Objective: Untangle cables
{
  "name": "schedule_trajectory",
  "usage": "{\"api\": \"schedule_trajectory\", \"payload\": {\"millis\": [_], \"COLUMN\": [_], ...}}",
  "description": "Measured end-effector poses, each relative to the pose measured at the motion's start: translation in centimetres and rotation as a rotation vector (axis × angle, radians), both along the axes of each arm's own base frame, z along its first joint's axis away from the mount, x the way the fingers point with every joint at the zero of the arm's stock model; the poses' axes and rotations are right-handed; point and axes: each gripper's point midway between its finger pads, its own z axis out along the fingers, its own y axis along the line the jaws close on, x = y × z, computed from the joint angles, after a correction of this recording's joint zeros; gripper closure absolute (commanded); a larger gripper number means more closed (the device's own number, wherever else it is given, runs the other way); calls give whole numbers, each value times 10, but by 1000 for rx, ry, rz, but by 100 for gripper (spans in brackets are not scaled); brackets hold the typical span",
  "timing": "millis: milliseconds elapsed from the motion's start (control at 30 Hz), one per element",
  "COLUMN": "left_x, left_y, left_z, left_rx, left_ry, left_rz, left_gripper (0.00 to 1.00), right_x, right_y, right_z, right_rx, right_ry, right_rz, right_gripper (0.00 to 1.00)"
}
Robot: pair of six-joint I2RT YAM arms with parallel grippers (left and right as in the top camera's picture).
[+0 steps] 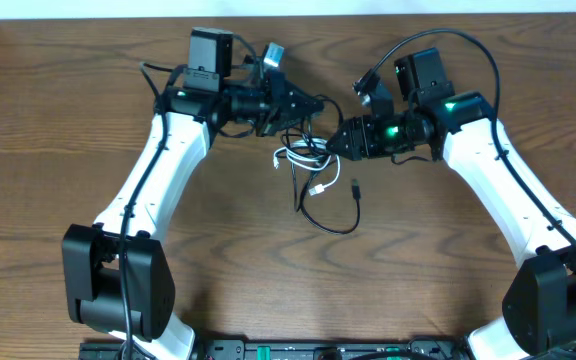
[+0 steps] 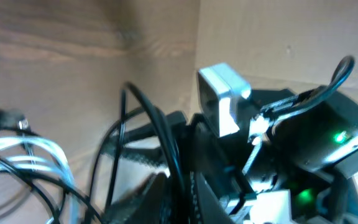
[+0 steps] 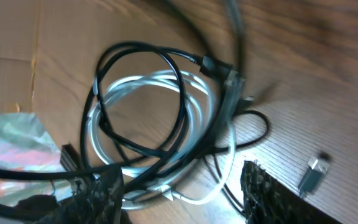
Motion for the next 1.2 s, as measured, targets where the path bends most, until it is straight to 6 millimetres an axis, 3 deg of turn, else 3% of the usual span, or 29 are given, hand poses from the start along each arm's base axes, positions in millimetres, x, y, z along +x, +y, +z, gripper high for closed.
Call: {"api": "schedule_trajectory", "payload": {"millis": [167,300,500,667,867,900,933,1033,1100,1200], "left_x": [21,29,30,28,29,29,29,29,29,29], "left_y": [-7,-9,-9,-10,-11,-11,-11,-11,-11,-11], "left_z": [29,46,51,55,60,60,60,62,61,61], "left_rx": [-91,-159,-206,-229,-253,-255,-256,-261,-262,-261], "left_ry": [11,95,280,352,397,402,408,420,429,434], "left_rz": [70,117,161,160,170,172,173,176,177,178], "left_gripper": [93,93,93,93,93,93,93,93,93,92], "right_x": [-7,-4,16,35,46,48,48,50,49,44], "right_y": [14,17,19,11,16,21,24,31,30,21], "right_z": [-1,-13,-14,-11,-2,0,2,3,-5,-31], "right_rx": [-7,-116,-189,-186,-105,-85,-69,-57,-80,-163], "right_ry": [7,5,-53,-45,1,5,5,2,11,65], "right_rz": [15,-76,-238,-416,-576,-592,-603,-636,-651,-670], "right_gripper": [42,43,49,43,46,48,57,99,99,99]}}
